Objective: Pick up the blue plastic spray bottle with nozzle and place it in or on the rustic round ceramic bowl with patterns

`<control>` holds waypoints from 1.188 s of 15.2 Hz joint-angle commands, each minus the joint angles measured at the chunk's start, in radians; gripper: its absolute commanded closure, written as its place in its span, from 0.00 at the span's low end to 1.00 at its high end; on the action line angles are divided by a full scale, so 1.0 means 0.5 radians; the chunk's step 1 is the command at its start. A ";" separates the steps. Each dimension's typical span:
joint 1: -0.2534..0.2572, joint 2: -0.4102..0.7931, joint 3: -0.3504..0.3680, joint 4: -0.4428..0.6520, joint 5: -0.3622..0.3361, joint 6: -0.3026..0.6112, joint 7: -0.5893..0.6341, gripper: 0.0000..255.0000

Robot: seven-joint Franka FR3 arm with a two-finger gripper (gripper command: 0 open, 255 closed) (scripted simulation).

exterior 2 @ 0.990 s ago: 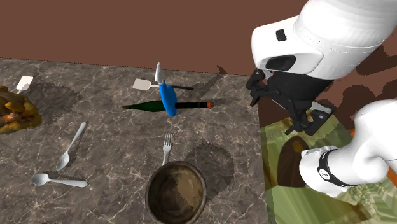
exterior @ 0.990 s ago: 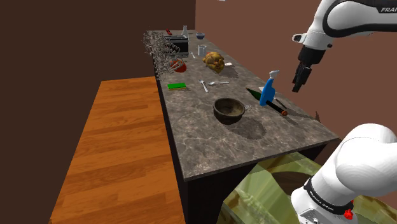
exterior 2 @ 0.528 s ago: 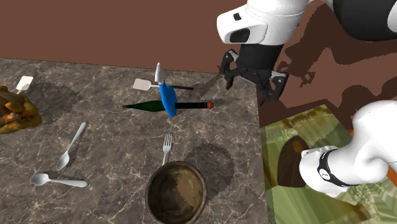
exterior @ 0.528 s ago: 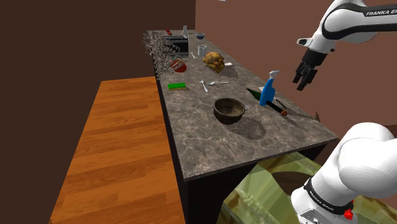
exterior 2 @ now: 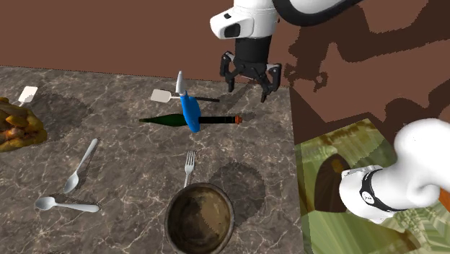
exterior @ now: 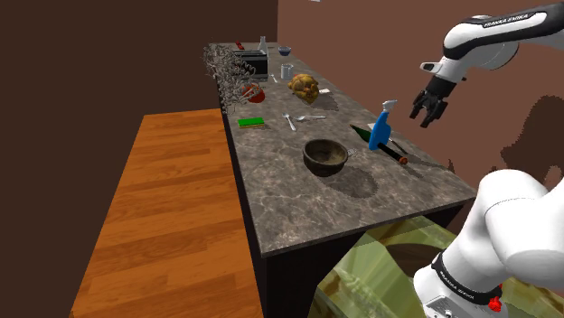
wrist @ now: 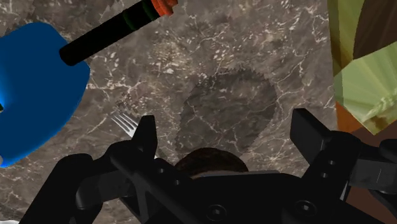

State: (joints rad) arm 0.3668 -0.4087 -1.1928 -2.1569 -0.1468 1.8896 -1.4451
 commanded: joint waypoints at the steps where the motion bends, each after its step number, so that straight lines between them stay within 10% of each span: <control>1: 0.350 0.184 -0.412 0.157 0.170 0.009 -0.281 0.00; 3: 0.941 0.212 -1.027 0.330 0.233 -0.014 -0.454 0.00; 5: 1.323 -0.033 -1.340 0.523 0.062 -0.065 -0.444 0.00; 16: 2.516 -1.188 -1.924 2.080 -0.441 -0.691 -0.810 0.00; 18: 2.574 -1.246 -1.943 2.164 -0.455 -0.713 -0.841 0.00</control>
State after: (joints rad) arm 1.6362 -1.0125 -2.1579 -1.0992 -0.3687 1.5389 -1.8541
